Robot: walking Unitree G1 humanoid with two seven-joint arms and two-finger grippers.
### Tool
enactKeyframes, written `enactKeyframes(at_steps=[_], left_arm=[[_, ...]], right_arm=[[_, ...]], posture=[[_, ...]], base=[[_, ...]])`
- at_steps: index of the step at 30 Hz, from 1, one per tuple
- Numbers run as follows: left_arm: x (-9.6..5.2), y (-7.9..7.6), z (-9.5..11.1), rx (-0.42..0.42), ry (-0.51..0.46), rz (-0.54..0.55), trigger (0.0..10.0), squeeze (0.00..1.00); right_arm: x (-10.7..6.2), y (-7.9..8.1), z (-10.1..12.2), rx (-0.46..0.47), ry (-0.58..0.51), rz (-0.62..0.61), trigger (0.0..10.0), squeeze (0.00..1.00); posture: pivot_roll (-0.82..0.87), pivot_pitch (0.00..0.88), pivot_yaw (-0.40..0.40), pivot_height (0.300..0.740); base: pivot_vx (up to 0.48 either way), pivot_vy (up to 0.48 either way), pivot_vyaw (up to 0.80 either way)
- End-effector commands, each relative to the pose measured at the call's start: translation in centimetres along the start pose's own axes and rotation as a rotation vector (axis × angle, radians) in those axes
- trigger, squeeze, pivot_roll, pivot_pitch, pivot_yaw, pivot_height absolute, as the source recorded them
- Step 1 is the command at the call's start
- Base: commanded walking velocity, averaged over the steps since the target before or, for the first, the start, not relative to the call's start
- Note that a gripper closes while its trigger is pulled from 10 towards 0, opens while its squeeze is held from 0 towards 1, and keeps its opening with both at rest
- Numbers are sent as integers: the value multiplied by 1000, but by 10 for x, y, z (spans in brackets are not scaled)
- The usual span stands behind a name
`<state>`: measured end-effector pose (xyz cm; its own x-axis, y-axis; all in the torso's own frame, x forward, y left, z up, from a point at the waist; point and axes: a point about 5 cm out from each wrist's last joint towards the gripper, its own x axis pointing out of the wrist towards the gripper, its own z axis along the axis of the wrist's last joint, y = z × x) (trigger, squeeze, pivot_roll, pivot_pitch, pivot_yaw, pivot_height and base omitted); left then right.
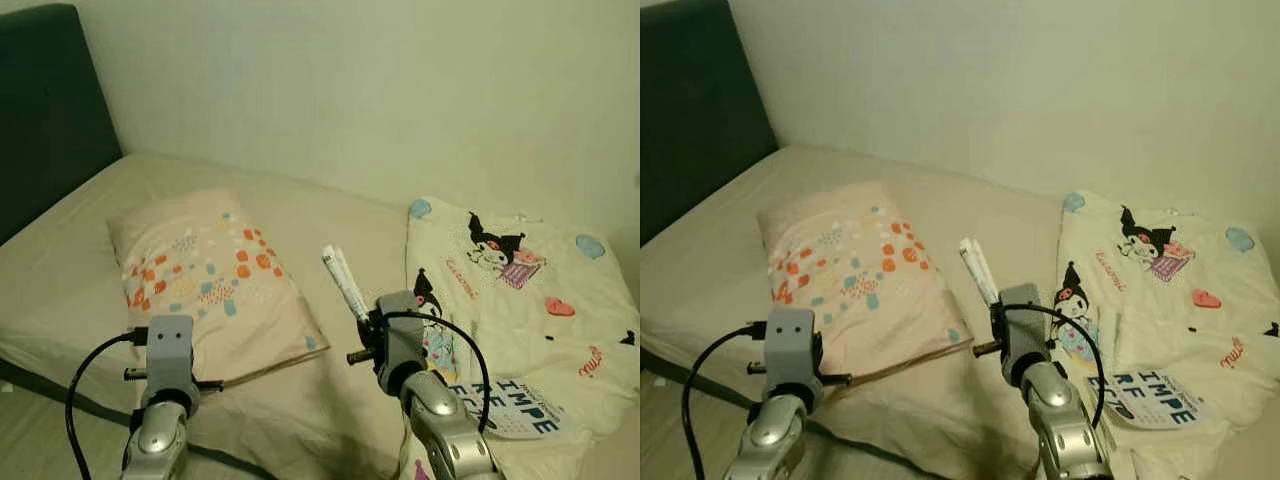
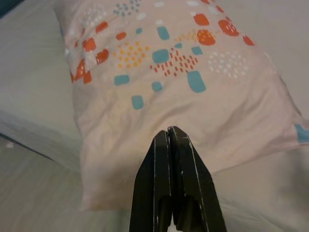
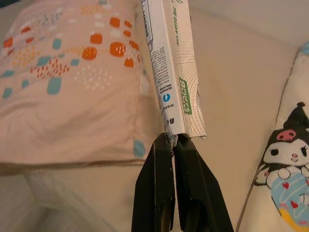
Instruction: Clean up the room
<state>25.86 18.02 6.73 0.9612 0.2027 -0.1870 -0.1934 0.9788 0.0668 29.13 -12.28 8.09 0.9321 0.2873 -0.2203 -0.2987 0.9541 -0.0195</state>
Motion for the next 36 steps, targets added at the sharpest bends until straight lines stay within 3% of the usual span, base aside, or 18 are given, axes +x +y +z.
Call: enactKeyframes(at_steps=[1,6,8,20,24,36], left_arm=[[1,-1,0,9,14,-14,10000,0],[4,-2,4,-9,-4,-23,10000,0],[4,-2,7,-12,-19,-19,10000,0],[1,-4,-2,-44,64,5,10000,0],[1,-8,-1,-86,67,-53,10000,0],[5,-4,0,-63,77,-27,10000,0]], right_arm=[[0,0,-1,19,8,8,10000,0],[-1,-7,-1,67,7,-3,10000,0],[0,-9,-3,0,32,-5,10000,0],[5,-2,-2,-44,51,16,10000,0],[3,-3,-1,-25,30,13,10000,0],[8,0,-2,-69,48,14,10000,0]], posture=[[-62,113,-66,740],[-65,113,-66,740],[-66,113,-69,740],[-80,116,-52,740],[-88,105,-37,740],[-77,97,-30,740]], base=[[0,0,0],[0,0,0],[0,0,0],[0,0,0],[0,0,0],[0,0,0]])
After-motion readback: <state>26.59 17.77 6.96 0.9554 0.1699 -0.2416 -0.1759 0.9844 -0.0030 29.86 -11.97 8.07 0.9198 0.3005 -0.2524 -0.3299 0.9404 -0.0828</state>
